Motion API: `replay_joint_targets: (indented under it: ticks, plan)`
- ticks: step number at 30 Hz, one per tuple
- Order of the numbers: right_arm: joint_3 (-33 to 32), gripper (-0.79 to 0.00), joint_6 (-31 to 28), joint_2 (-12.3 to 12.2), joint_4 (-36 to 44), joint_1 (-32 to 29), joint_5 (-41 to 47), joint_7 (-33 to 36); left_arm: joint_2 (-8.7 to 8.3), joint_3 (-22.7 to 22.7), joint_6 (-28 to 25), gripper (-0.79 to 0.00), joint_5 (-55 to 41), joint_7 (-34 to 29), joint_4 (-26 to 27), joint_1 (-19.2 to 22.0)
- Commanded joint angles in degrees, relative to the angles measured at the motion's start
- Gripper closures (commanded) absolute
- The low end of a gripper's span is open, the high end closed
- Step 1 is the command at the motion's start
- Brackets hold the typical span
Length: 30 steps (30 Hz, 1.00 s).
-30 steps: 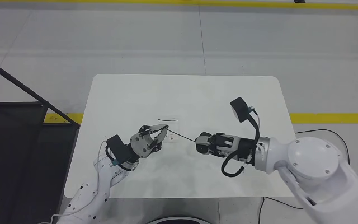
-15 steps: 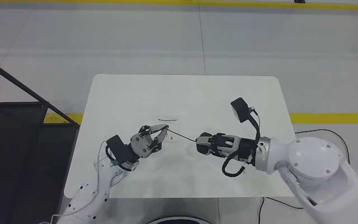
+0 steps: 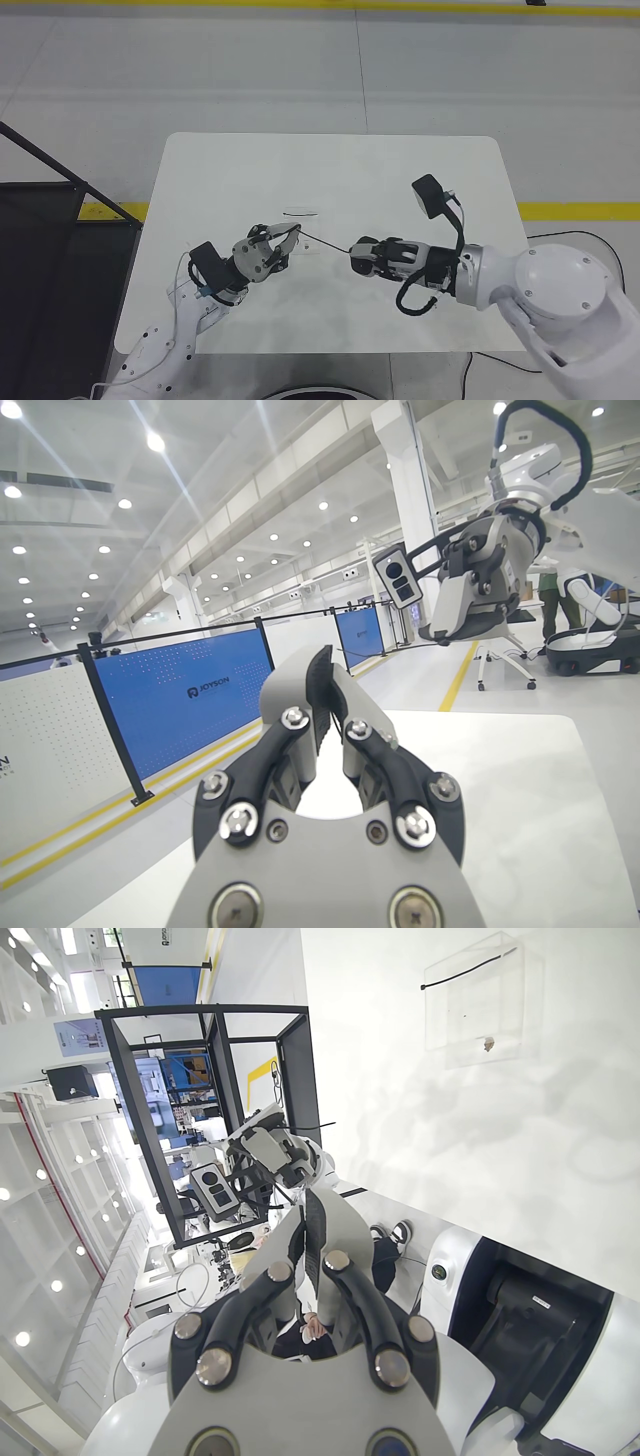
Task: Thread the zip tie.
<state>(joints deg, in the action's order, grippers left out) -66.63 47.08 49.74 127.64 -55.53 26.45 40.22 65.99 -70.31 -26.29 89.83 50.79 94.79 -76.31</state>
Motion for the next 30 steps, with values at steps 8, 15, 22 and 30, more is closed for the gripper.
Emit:
replay_joint_targets:
  ticks: [8,15,22,30]
  plan:
    - [0.1,0.0,0.2,0.0,-0.1,0.2,0.6,-0.4,-0.05,0.1,-0.3,0.0,0.1,-0.2,0.0,0.1]
    - [0.4,0.0,0.7,0.0,-0.3,0.7,0.6,-0.3,-0.06,0.1,-0.1,0.0,-0.2,0.0,-0.1,0.1]
    - [0.5,0.0,1.0,0.0,-0.3,1.0,0.7,-0.4,-0.08,0.1,0.0,0.0,-0.3,0.3,-0.1,0.1]
    - [0.3,0.0,0.7,0.0,-0.5,1.0,1.4,-0.5,-0.11,0.1,0.0,0.0,-0.4,0.2,-0.1,0.1]
